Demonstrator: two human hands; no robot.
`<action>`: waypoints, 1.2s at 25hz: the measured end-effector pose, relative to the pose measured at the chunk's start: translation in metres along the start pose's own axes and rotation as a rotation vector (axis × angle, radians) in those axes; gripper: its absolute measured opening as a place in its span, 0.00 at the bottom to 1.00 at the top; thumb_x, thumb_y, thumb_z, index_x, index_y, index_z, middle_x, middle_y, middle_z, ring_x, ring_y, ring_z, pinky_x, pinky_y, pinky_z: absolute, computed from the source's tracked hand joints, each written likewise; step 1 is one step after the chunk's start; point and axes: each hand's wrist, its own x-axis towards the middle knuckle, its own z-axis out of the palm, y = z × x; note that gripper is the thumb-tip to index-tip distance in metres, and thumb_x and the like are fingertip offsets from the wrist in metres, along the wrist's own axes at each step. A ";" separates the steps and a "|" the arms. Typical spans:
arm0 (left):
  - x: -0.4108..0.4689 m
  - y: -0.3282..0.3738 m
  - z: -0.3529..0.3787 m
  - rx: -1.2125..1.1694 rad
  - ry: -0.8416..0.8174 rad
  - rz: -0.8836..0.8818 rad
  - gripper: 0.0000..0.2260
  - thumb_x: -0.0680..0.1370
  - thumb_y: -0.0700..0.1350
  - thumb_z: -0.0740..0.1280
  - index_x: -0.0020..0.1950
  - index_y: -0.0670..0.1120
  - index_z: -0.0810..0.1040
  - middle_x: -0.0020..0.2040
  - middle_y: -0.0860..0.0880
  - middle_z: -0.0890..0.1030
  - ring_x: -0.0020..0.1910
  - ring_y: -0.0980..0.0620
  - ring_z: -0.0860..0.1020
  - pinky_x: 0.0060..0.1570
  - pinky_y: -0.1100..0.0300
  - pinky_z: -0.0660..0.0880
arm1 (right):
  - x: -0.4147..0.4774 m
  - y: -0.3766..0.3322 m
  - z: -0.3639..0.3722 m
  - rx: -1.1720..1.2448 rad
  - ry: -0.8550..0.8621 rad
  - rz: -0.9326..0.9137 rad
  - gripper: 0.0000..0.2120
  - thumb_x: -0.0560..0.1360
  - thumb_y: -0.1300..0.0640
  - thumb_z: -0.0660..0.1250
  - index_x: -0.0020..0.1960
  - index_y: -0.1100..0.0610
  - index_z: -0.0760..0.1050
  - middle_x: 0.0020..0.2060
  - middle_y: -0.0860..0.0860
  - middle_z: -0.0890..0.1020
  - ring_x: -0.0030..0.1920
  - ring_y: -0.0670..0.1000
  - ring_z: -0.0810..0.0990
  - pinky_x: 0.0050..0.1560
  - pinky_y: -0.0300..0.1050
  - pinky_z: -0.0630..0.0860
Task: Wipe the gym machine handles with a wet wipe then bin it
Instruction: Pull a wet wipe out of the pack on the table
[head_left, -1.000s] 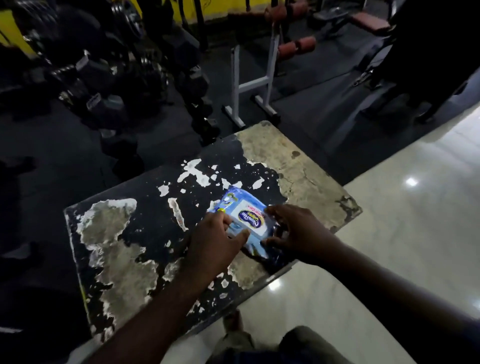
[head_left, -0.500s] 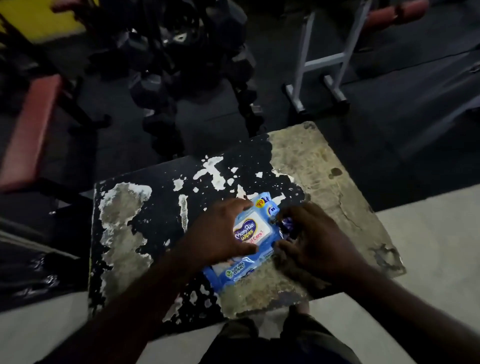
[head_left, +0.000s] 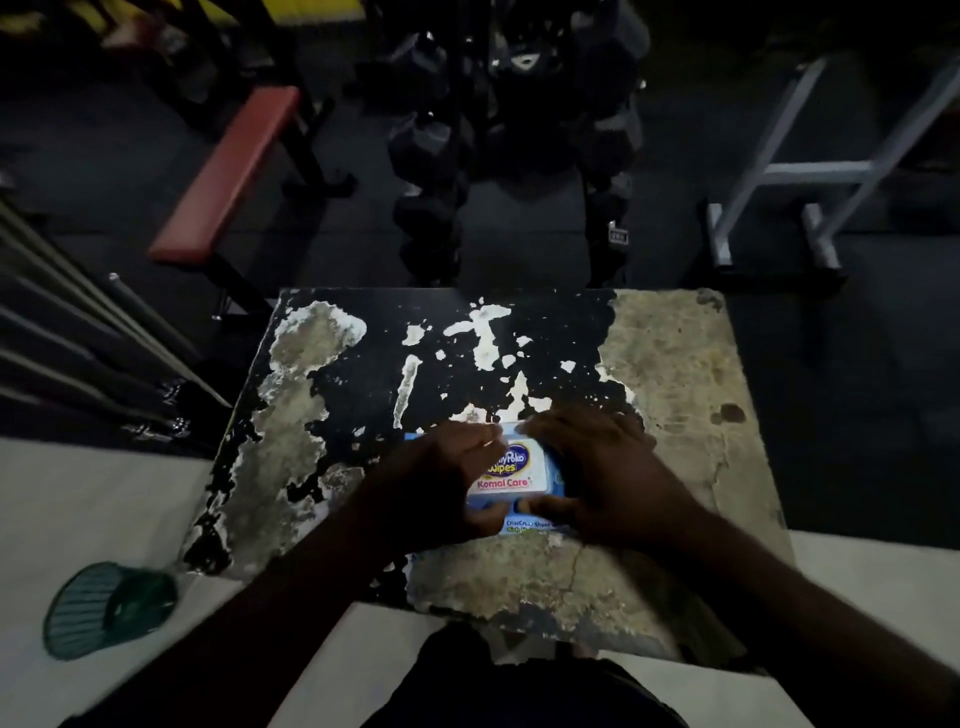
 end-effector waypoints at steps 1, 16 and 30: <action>-0.002 -0.004 0.004 -0.002 0.003 0.024 0.25 0.70 0.56 0.71 0.59 0.39 0.84 0.60 0.41 0.84 0.57 0.44 0.83 0.55 0.53 0.82 | -0.003 -0.001 0.005 -0.004 0.001 0.013 0.38 0.68 0.25 0.67 0.72 0.42 0.71 0.69 0.40 0.74 0.70 0.45 0.71 0.68 0.57 0.69; 0.044 -0.039 -0.014 -0.446 0.232 -0.434 0.08 0.79 0.52 0.71 0.54 0.51 0.78 0.48 0.54 0.80 0.39 0.61 0.81 0.38 0.58 0.80 | -0.006 -0.018 0.013 0.315 0.068 0.275 0.55 0.58 0.33 0.80 0.79 0.42 0.58 0.66 0.32 0.76 0.67 0.38 0.75 0.70 0.59 0.69; -0.015 -0.050 0.013 -0.330 0.030 0.055 0.37 0.75 0.61 0.74 0.75 0.40 0.71 0.81 0.45 0.63 0.82 0.46 0.59 0.78 0.46 0.63 | 0.010 -0.061 0.008 0.006 0.161 0.157 0.18 0.73 0.33 0.69 0.60 0.36 0.80 0.82 0.48 0.57 0.81 0.52 0.57 0.74 0.60 0.60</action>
